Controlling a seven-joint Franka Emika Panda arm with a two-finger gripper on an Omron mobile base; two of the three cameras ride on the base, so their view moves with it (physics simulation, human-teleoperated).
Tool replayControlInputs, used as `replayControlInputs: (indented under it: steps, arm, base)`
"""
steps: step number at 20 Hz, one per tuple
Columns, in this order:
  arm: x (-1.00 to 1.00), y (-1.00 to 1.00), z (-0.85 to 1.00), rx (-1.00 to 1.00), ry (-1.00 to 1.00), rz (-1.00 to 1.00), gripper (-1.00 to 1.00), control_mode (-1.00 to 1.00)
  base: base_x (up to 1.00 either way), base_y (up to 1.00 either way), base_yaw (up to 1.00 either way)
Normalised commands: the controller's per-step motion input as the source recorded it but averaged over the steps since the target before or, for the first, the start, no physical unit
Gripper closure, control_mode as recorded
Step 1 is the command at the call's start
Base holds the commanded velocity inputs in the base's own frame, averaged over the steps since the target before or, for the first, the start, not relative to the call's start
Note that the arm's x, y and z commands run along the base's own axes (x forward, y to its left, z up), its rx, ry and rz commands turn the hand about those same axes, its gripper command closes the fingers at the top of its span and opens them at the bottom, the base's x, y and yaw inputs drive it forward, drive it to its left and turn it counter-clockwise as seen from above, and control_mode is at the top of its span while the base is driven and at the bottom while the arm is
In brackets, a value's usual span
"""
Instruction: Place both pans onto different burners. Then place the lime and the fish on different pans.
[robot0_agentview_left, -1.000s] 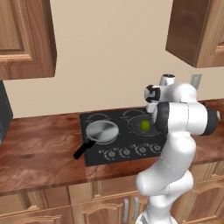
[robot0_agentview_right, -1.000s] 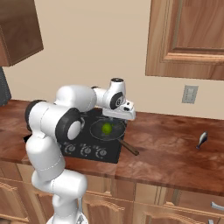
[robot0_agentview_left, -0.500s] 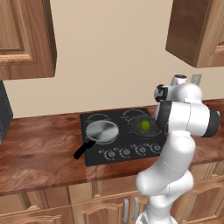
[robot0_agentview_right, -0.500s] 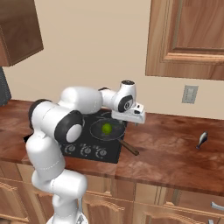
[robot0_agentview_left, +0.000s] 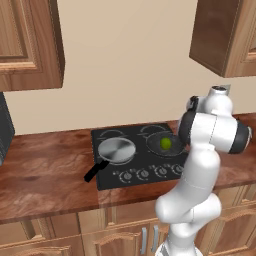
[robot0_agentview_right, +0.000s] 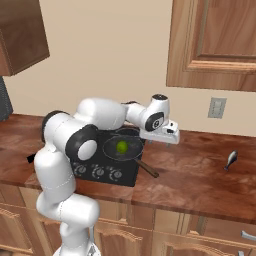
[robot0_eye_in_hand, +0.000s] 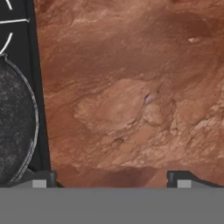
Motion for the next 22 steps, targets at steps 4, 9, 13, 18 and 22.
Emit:
replayControlInputs:
  steps: [4,9,13,18,22]
  arm:
    - [0.00,-0.50,0.00,0.00,0.00,0.00,-1.00,-1.00]
    - [0.00,-0.42,0.00,0.00,0.00,0.00,-1.00,-1.00]
    - [0.00,-0.34,0.00,0.00,0.00,0.00,-1.00,-1.00]
    - [0.00,-0.31,0.00,0.00,0.00,0.00,-1.00,-1.00]
    - [0.00,-0.36,0.00,0.00,0.00,0.00,-1.00,-1.00]
  base:
    - [0.00,0.00,0.00]
    - [0.00,0.00,0.00]
    - [0.00,0.00,0.00]
    - [0.00,0.00,0.00]
    - [0.00,0.00,0.00]
